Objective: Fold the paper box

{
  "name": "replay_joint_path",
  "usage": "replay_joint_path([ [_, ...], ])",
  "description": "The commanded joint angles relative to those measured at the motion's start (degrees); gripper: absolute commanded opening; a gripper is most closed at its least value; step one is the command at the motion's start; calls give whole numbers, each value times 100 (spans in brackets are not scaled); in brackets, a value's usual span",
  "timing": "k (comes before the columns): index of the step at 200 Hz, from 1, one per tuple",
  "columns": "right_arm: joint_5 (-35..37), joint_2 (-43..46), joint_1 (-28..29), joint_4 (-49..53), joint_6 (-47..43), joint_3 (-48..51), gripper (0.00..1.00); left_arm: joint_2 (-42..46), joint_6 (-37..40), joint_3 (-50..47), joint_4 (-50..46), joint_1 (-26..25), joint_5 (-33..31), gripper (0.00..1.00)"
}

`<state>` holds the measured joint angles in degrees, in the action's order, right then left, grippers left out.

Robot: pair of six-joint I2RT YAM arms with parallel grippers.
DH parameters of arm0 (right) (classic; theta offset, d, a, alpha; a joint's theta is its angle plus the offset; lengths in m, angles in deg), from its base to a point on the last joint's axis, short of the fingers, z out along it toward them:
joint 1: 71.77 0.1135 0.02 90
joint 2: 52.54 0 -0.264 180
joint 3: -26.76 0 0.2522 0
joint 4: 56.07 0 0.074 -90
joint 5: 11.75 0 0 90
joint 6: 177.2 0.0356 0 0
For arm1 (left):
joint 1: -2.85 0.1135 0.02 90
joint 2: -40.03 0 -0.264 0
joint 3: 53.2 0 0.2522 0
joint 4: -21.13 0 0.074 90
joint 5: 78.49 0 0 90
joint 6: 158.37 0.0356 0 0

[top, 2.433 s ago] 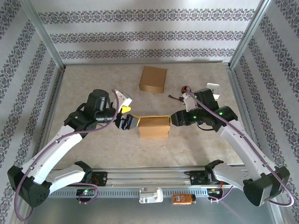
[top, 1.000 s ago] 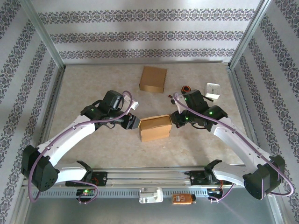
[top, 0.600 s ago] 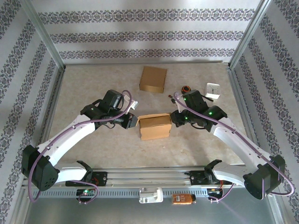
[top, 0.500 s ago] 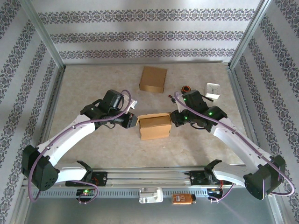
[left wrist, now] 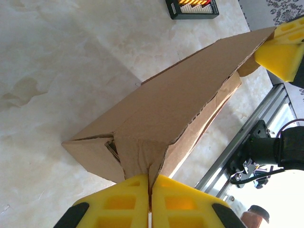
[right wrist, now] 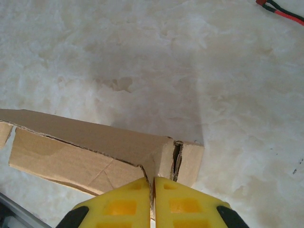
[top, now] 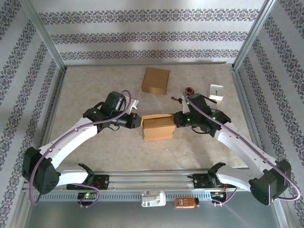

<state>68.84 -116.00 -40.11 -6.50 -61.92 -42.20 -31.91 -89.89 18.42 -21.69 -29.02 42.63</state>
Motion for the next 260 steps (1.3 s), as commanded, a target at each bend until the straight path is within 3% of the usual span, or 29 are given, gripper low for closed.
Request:
replay_joint_path([
  [1,33,54,42,26,327,141,10,-39,-111,-65,251,-47,123,8],
  [114,306,60,89,-46,350,581,9,-20,-396,-181,316,-47,75,7],
  [171,297,17,199,-91,357,510,9,-35,-1283,-406,1012,-47,228,6],
  [218,308,-26,253,-88,355,518,9,-44,-1535,-225,841,-3,124,4],
  [260,335,-61,298,-90,334,522,9,9,-1915,-250,1237,39,468,4],
])
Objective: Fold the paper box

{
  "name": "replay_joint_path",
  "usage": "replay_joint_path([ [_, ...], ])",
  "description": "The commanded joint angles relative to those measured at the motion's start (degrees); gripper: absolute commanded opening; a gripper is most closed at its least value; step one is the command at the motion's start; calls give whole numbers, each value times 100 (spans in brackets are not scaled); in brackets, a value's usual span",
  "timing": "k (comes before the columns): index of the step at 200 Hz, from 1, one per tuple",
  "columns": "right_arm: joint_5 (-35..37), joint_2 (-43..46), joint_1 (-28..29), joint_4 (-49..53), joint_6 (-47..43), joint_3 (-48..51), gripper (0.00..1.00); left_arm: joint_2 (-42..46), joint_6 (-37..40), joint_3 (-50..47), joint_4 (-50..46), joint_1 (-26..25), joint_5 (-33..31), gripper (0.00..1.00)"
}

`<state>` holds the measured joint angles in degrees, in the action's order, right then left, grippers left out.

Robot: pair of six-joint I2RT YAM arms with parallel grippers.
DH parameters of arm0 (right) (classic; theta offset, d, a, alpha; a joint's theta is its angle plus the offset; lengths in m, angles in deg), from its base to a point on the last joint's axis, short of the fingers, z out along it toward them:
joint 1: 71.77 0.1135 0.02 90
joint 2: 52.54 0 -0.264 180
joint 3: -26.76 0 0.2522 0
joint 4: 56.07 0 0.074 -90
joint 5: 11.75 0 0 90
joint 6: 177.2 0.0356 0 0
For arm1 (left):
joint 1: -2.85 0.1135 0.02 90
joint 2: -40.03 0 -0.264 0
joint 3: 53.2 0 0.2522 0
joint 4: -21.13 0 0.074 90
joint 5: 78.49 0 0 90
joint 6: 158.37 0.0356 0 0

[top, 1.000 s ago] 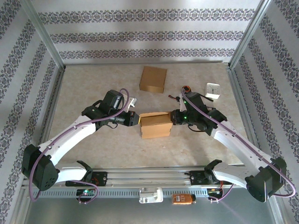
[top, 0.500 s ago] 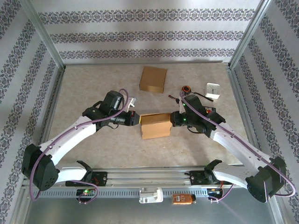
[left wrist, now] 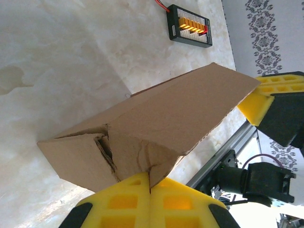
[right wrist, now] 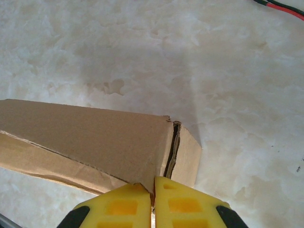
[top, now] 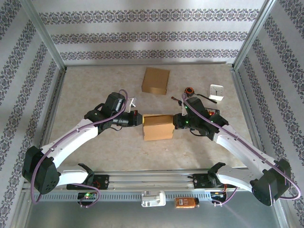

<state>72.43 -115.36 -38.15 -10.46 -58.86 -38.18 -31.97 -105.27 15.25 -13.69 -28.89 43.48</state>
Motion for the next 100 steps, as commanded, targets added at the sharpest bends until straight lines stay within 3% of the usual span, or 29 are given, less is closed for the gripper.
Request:
replay_joint_path([
  [1,-24,-129,105,309,30,118,9,18,-382,58,449,31,386,4],
  [50,19,-133,128,321,-9,126,9,92,-978,-247,1200,150,648,4],
  [100,20,-150,141,321,-19,129,9,64,-932,-454,1127,193,655,4],
])
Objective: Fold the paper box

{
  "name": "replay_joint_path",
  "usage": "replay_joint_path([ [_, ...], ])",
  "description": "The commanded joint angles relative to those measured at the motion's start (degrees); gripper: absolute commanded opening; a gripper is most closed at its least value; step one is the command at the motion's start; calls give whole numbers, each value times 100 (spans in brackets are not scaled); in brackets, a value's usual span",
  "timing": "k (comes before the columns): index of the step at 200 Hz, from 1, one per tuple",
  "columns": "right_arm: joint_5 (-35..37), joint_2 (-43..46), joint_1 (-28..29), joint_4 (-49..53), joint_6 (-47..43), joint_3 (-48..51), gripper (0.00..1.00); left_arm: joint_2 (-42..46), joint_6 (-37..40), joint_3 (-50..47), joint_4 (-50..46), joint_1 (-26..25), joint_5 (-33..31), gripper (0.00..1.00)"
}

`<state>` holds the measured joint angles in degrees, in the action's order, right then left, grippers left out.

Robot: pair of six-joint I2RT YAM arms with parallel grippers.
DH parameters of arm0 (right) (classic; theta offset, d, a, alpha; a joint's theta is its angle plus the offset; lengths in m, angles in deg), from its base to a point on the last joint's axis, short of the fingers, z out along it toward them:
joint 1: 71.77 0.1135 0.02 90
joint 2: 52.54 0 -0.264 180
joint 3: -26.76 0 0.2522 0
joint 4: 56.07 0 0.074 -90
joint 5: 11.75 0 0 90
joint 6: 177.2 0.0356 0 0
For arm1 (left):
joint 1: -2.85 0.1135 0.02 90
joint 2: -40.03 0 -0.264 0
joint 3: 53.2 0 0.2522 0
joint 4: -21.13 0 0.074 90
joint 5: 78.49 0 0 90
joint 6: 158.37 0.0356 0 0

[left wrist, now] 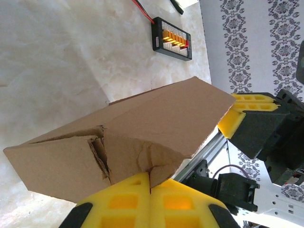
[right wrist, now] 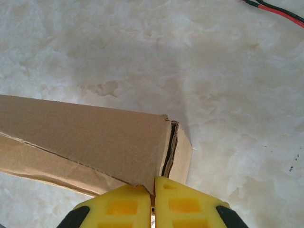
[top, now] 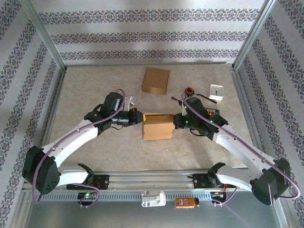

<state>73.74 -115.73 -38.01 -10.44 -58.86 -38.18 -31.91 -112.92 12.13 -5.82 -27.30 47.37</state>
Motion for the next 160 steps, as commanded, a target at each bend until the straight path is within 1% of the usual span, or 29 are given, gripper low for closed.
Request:
replay_joint_path([
  [1,-111,-113,130,319,-16,127,9,62,-172,-144,337,35,269,4],
  [22,-111,-124,130,337,-19,117,9,97,-28,-158,62,30,193,4],
  [41,-103,-118,131,346,-33,109,9,244,235,-152,-539,32,-122,4],
  [54,-89,-122,124,347,-40,99,9,382,339,-223,-763,35,-356,4],
  [67,-81,-140,131,353,-47,91,9,454,328,-320,-759,30,-430,4],
  [100,-102,-176,140,396,-62,16,10,373,142,-547,-553,31,-304,4],
  [141,-56,-158,135,477,-81,-26,10,470,216,-678,-1050,36,-792,4],
  [160,-53,-163,135,460,-28,-39,11,438,136,-767,-930,35,-659,4],
])
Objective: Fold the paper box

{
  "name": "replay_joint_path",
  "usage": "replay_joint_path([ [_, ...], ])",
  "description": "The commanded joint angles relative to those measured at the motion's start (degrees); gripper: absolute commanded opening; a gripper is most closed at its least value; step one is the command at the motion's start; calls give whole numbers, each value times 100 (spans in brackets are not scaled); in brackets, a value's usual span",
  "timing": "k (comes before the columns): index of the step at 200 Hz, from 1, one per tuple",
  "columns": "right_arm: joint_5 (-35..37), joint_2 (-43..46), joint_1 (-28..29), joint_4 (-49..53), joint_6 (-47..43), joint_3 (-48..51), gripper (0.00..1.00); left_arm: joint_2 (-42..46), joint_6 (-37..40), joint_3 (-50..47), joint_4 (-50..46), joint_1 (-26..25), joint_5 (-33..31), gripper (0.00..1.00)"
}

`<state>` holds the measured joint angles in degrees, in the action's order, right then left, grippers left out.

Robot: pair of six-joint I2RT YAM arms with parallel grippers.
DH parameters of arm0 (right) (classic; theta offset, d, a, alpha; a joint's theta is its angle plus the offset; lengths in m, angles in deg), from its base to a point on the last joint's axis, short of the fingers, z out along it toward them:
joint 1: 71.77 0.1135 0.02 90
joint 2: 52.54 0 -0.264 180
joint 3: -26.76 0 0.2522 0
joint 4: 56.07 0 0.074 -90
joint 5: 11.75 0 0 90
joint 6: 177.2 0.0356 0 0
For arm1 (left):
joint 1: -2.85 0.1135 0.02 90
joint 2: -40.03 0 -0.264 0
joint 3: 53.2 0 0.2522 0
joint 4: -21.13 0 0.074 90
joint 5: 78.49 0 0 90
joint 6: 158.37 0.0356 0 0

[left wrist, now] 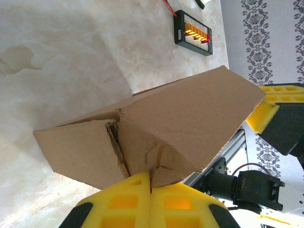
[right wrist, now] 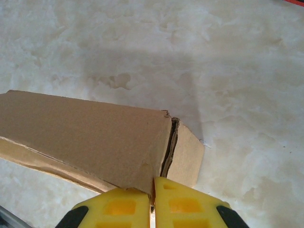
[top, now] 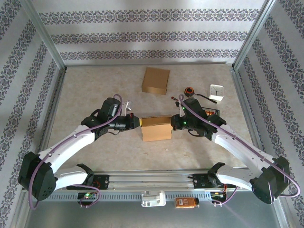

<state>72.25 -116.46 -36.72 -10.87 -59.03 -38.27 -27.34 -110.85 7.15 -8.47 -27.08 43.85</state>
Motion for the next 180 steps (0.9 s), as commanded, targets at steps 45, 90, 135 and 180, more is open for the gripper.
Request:
replay_joint_path([
  [45,-33,-14,25,479,105,-123,24,116,-9,-226,-400,12,-220,26],
  [90,-138,258,17,468,227,-355,38,495,107,-247,-17,10,-149,34],
  [135,-292,515,-30,433,467,-513,49,895,11,-225,111,13,-214,34],
  [180,16,597,-203,534,1310,-674,38,969,-1149,-2,-128,9,-1209,36],
])
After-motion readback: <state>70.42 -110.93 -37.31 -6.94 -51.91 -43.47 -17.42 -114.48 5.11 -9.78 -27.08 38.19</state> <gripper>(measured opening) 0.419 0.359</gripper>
